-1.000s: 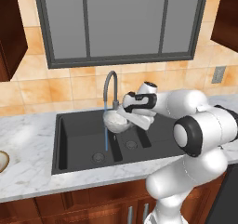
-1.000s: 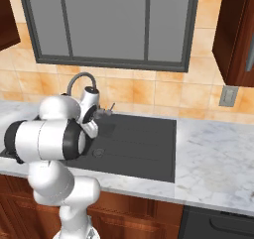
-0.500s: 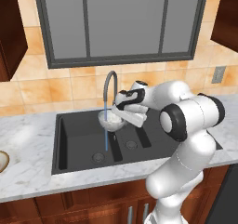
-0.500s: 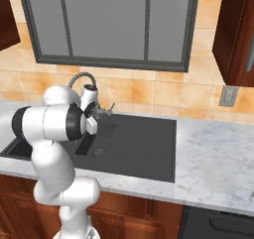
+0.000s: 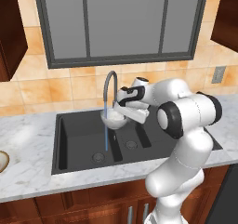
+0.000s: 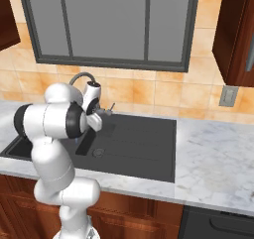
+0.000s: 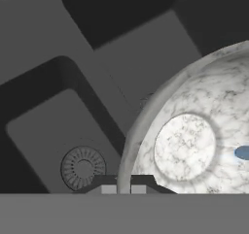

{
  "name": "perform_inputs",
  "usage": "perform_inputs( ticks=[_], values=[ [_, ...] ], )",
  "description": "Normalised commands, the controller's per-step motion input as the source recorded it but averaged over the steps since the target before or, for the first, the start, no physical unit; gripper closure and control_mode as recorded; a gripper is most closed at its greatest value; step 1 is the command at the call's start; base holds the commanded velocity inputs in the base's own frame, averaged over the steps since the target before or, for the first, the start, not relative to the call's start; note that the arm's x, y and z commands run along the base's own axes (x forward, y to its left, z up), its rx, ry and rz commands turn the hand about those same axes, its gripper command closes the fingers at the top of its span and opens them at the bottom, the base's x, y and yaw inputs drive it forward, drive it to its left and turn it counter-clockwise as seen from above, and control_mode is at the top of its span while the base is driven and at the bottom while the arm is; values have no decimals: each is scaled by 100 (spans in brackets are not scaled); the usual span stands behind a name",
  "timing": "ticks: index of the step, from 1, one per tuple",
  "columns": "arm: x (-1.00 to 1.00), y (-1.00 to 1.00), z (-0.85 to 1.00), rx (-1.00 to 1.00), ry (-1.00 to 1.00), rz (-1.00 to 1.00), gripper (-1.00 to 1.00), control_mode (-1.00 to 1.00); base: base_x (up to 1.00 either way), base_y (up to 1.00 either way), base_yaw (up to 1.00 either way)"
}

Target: Rinse each bowl for a few seconds and place them down in the sink or on the counter.

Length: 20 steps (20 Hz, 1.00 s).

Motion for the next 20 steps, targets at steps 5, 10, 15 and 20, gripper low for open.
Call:
perform_inputs(
  ticks=[5,10,15,20],
  values=[
    [-9,-28,27,-15,-3,3,100,-100,0,0,0],
    [0,-41,33,-16,0,2,100,-100,0,0,0],
    [0,-59,22,-9,2,0,100,-100,0,0,0],
    [-2,-64,16,-2,1,0,100,-100,0,0,0]
  ],
)
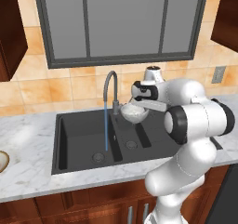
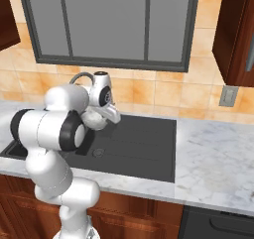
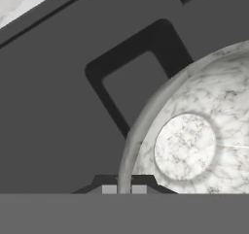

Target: Rinse each bowl for a few seconds and place them down in the sink or on the counter.

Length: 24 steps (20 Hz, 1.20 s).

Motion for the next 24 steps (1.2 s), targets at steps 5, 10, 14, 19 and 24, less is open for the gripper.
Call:
perform_inputs(
  ticks=[5,10,14,19,24],
  values=[
    [-1,-58,2,0,0,0,100,-100,0,0,0],
    [11,-37,0,0,2,-1,100,-100,0,0,0],
    [5,-39,0,-2,1,-1,100,-100,0,0,0],
    [6,-37,0,-3,1,-1,100,-100,0,0,0],
    [4,-29,0,0,0,0,100,-100,0,0,0]
  ],
)
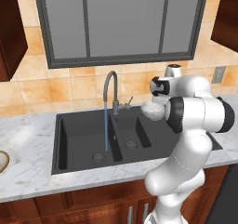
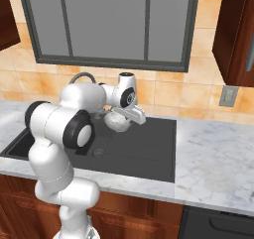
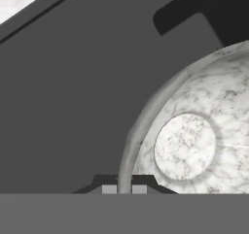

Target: Rinse each bowl for a few seconds and place them down in the sink or on the counter.

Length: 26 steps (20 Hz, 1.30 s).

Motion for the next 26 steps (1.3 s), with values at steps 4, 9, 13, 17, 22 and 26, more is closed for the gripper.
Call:
perform_inputs(
  ticks=[4,9,13,17,22,26],
  values=[
    [13,-19,-1,0,0,0,100,-100,0,0,0],
    [15,0,-13,0,0,-2,100,-100,0,0,0],
    [29,0,-13,0,0,-5,100,-100,0,0,0],
    [36,-4,-12,0,0,-5,100,-100,0,0,0],
    [32,-8,-16,0,0,-5,100,-100,0,0,0],
    [19,-22,-27,2,3,-4,100,-100,0,0,0]
  ],
)
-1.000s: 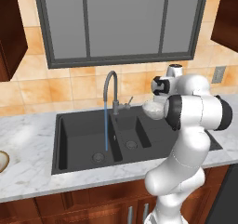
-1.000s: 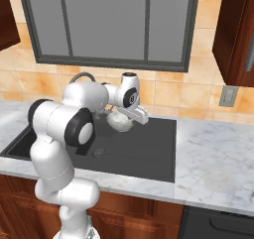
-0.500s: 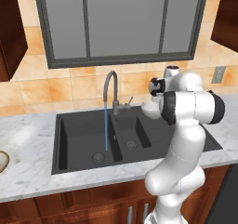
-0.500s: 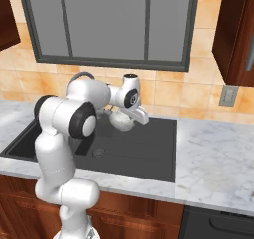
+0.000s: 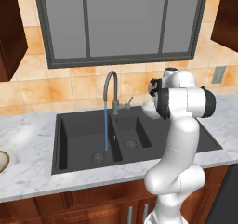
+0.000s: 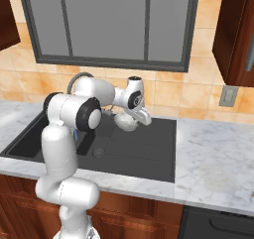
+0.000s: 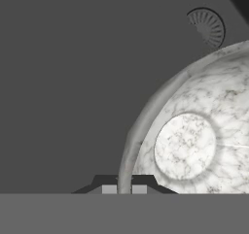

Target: Rinse each bowl for a few seconds and place them down in the sink or on the counter.

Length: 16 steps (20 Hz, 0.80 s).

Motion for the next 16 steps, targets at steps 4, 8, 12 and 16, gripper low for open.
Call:
perform_inputs(
  ticks=[4,8,12,16],
  values=[
    [19,-15,-29,3,2,-3,100,-100,0,0,0],
    [23,-7,-26,4,1,-3,100,-100,0,0,0],
    [25,-1,-26,5,3,-4,100,-100,0,0,0],
    [16,0,-22,4,4,-4,100,-100,0,0,0]
  ],
)
